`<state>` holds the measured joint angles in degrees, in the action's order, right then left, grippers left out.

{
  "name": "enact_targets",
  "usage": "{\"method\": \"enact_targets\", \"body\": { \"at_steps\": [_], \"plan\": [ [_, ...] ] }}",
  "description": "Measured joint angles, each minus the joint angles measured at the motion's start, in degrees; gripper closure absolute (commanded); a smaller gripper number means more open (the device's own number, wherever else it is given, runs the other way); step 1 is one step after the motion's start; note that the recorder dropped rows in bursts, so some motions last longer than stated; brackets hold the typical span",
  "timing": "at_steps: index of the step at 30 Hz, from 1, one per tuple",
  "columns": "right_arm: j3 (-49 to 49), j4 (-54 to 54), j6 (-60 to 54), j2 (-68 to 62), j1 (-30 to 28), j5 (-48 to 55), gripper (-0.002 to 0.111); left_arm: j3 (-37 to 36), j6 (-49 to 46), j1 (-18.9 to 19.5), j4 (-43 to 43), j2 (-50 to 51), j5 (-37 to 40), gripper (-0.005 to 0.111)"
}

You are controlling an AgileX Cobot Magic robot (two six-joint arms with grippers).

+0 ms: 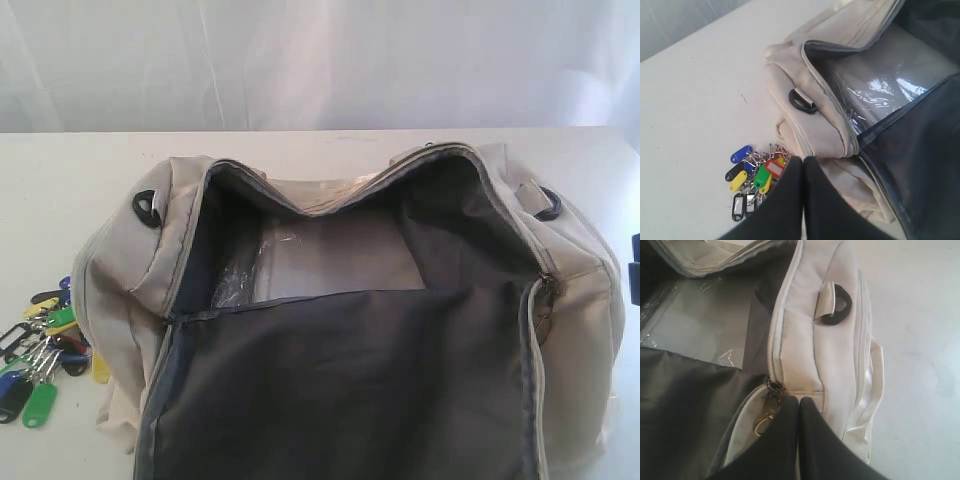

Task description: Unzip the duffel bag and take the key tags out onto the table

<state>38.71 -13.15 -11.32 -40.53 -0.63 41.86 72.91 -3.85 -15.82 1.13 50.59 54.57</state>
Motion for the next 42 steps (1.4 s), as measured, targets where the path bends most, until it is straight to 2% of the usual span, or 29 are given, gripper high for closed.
{"method": "enact_targets", "body": {
  "at_steps": [5,8,15,31,37,42],
  "plan": [
    [0.0,0.0,0.0,0.0,0.0,-0.1,0.108,-11.6,0.8,0.0,0.0,-8.1,-9.2,0.107],
    [0.0,0.0,0.0,0.0,0.0,-0.5,0.108,-14.6,1.1,0.0,-1.1,-9.2,-13.1,0.107],
    [0.0,0.0,0.0,0.0,0.0,-1.3,0.108,-15.2,1.4,0.0,-5.6,-9.6,-16.9,0.107],
    [0.0,0.0,0.0,0.0,0.0,-1.4,0.108,-15.2,1.5,0.1,-6.0,-10.0,-17.3,0.107],
    [0.0,0.0,0.0,0.0,0.0,-1.4,0.108,-18.9,1.5,4.0,-6.3,-15.3,-18.8,0.107],
    [0.0,0.0,0.0,0.0,0.0,-1.4,0.108,-28.4,1.5,8.9,-6.3,-24.3,-23.5,0.107]
  ]
}}
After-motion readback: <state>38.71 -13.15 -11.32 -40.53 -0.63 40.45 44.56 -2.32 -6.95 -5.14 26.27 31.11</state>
